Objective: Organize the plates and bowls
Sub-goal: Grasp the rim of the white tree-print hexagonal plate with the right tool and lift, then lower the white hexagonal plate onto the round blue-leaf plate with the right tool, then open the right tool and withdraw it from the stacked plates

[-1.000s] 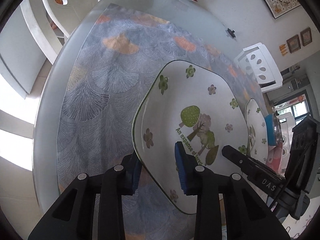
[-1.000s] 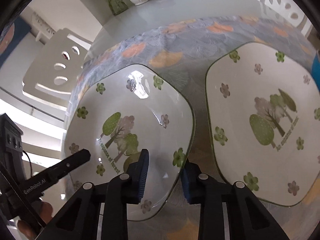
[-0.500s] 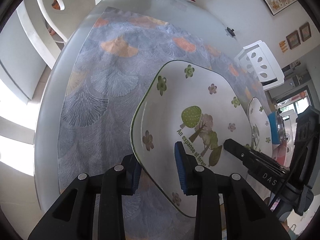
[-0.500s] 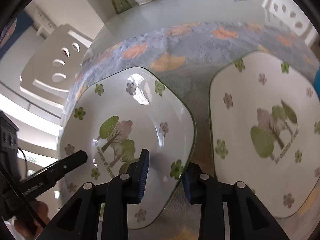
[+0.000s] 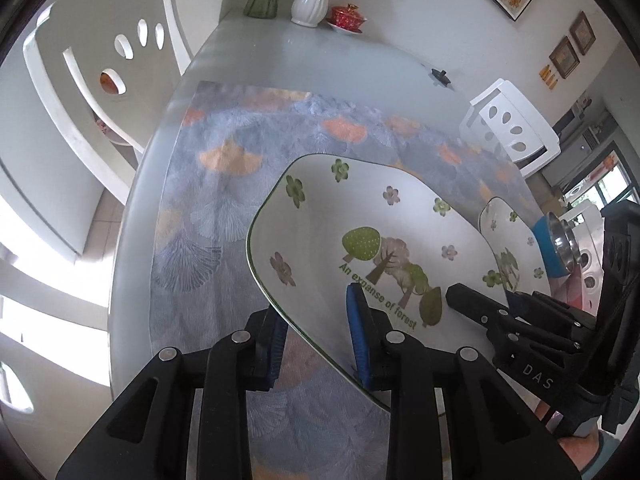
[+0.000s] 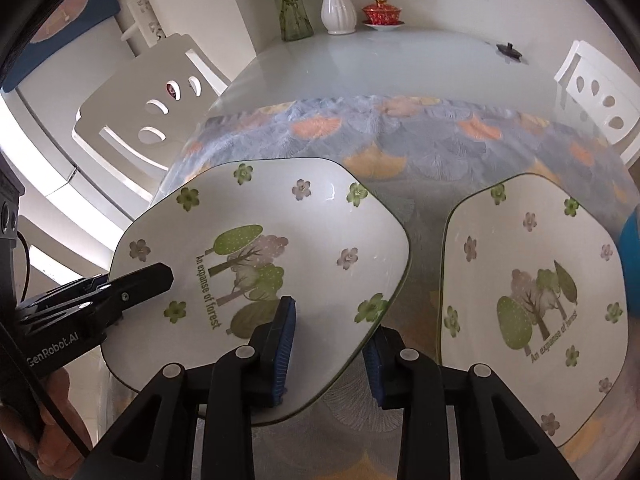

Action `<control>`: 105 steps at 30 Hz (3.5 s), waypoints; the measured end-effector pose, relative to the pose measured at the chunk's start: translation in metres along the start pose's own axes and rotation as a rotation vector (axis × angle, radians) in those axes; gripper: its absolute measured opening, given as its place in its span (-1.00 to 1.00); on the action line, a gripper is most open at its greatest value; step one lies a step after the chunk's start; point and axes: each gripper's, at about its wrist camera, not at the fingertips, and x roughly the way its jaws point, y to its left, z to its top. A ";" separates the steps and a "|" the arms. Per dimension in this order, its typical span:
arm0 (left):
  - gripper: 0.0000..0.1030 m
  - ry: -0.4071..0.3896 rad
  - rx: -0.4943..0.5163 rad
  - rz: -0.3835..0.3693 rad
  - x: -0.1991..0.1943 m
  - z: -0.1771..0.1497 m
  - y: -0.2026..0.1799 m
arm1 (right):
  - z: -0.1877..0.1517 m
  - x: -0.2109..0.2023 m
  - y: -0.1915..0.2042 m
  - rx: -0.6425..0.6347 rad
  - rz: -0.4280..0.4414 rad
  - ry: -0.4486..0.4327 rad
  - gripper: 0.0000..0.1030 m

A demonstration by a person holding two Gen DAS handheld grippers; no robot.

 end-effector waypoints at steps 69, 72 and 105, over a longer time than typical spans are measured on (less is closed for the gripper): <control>-0.53 -0.031 -0.131 0.011 -0.117 -0.246 -0.051 | -0.248 -0.145 0.031 -0.060 0.017 0.014 -0.41; -0.55 -0.022 -0.157 -0.009 -0.115 -0.243 -0.043 | -0.250 -0.144 0.035 -0.072 0.024 0.017 -0.40; -0.31 -0.347 0.176 -0.107 -0.295 -0.169 -0.213 | -0.229 -0.427 -0.012 -0.046 0.057 -0.586 0.47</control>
